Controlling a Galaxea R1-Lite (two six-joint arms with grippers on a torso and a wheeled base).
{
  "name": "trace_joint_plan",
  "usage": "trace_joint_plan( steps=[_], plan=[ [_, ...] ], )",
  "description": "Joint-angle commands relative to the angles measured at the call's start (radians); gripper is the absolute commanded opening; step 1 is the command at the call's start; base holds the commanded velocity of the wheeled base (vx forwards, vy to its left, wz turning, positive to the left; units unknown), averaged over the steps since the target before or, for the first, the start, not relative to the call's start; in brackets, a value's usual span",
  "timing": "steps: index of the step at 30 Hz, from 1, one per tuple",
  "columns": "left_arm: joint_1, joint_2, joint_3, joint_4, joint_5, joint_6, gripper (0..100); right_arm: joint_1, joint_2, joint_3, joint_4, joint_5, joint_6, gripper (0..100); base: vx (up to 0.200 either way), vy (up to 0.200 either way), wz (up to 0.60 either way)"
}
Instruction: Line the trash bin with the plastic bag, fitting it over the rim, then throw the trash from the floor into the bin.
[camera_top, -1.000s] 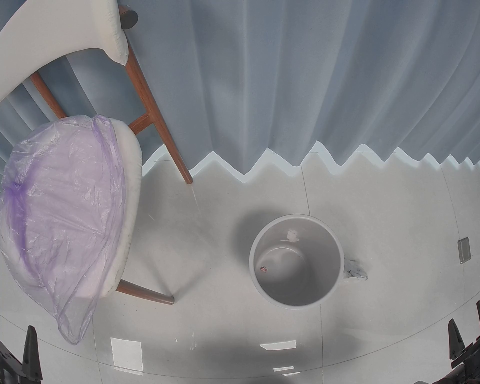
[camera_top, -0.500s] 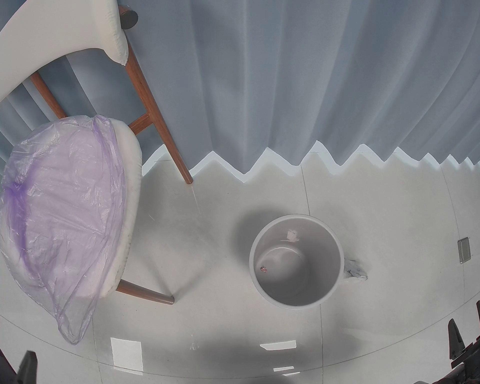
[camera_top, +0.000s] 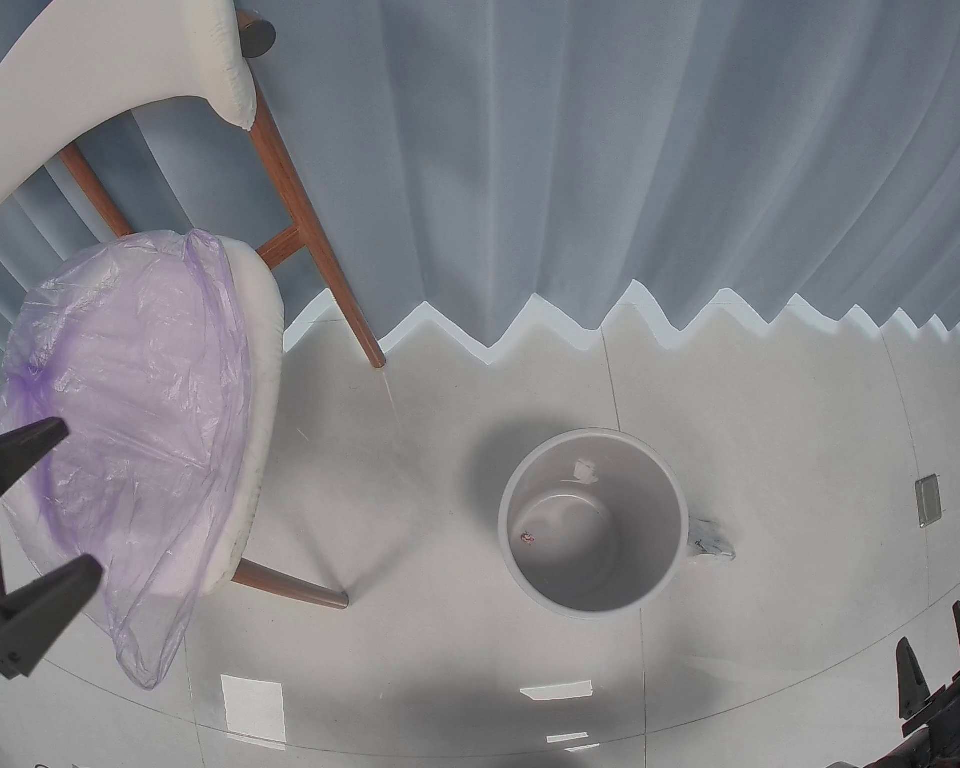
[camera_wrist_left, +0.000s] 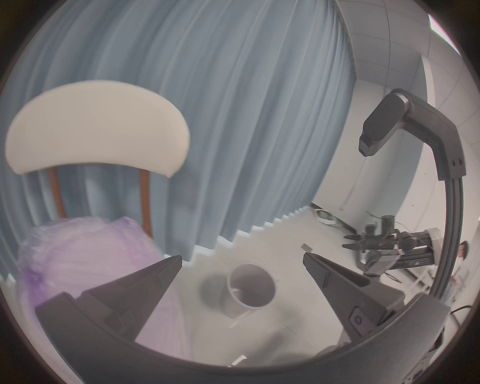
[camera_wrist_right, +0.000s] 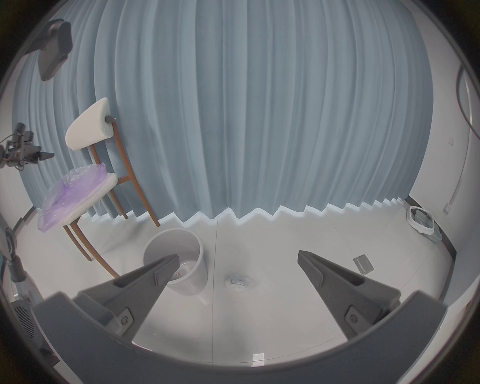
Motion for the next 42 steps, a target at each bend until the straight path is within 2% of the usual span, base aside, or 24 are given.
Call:
trace_joint_plan(
  steps=[1, 2, 3, 4, 5, 9, 14, 15, 16, 17, 18, 19, 20, 29, 38, 42],
  plan=[
    [-0.225, 0.376, -0.130, 0.003, 0.165, 0.025, 100, 0.000, -0.017, 0.018, 0.000, 0.000, 0.002, 100, 0.000, 0.000, 0.00],
    [-0.233, 0.416, -0.153, 0.003, 0.244, 0.047, 100, 0.000, -0.017, 0.018, 0.000, 0.000, 0.003, 100, 0.000, 0.000, 0.00],
    [-0.240, 0.434, -0.163, 0.001, 0.292, 0.062, 100, 0.000, -0.017, 0.018, 0.000, 0.000, 0.003, 100, 0.000, 0.000, 0.00],
    [-0.240, 0.434, -0.163, 0.001, 0.292, 0.062, 100, 0.000, -0.017, 0.018, 0.000, 0.000, 0.003, 100, 0.000, 0.000, 0.00],
    [-0.280, 0.491, -0.189, -0.008, 0.435, 0.088, 100, 0.000, -0.017, 0.018, 0.000, -0.001, 0.006, 100, 0.000, 0.000, 0.00],
    [-0.337, 0.529, -0.186, -0.019, 0.539, 0.094, 100, 0.000, -0.017, 0.018, 0.000, -0.003, 0.008, 100, 0.000, 0.000, 0.00],
    [-0.355, 0.568, -0.187, -0.012, 0.866, 0.104, 100, 0.000, -0.017, 0.018, -0.002, -0.003, 0.011, 100, 0.000, 0.000, 0.00],
    [-0.359, 0.571, -0.186, -0.009, 0.918, 0.104, 100, 0.000, -0.017, 0.018, -0.002, -0.004, 0.012, 100, 0.000, 0.000, 0.00],
    [-0.359, 0.571, -0.186, -0.009, 0.918, 0.104, 100, 0.000, -0.017, 0.018, -0.002, -0.004, 0.012, 100, 0.000, 0.000, 0.00],
    [-0.374, 0.586, -0.176, -0.009, 1.004, 0.099, 100, 0.000, -0.017, 0.018, -0.002, -0.004, 0.014, 100, 0.000, 0.000, 0.00],
    [-0.374, 0.586, -0.176, -0.009, 1.004, 0.099, 100, 0.000, -0.017, 0.018, -0.002, -0.004, 0.014, 100, 0.000, 0.000, 0.00],
    [-0.375, 0.603, -0.175, -0.011, 1.045, 0.091, 100, 0.000, -0.017, 0.018, -0.002, -0.004, 0.015, 100, 0.000, 0.000, 0.00],
    [-0.375, 0.611, -0.176, -0.011, 1.054, 0.093, 100, 0.000, -0.017, 0.018, -0.002, -0.004, 0.015, 100, 0.000, 0.000, 0.00],
    [-0.374, 0.700, -0.202, -0.020, 1.067, 0.102, 100, 0.000, -0.017, 0.018, -0.002, -0.006, 0.014, 100, 0.000, 0.000, 0.00],
    [-0.346, 0.730, -0.212, -0.043, 1.119, 0.113, 100, 0.000, -0.017, 0.018, -0.002, -0.006, 0.017, 100, 0.000, 0.000, 0.00],
    [-0.305, 0.744, -0.213, -0.068, 1.117, 0.137, 100, 0.000, -0.017, 0.018, -0.002, -0.006, 0.014, 100, 0.000, 0.000, 0.00]
  ],
)
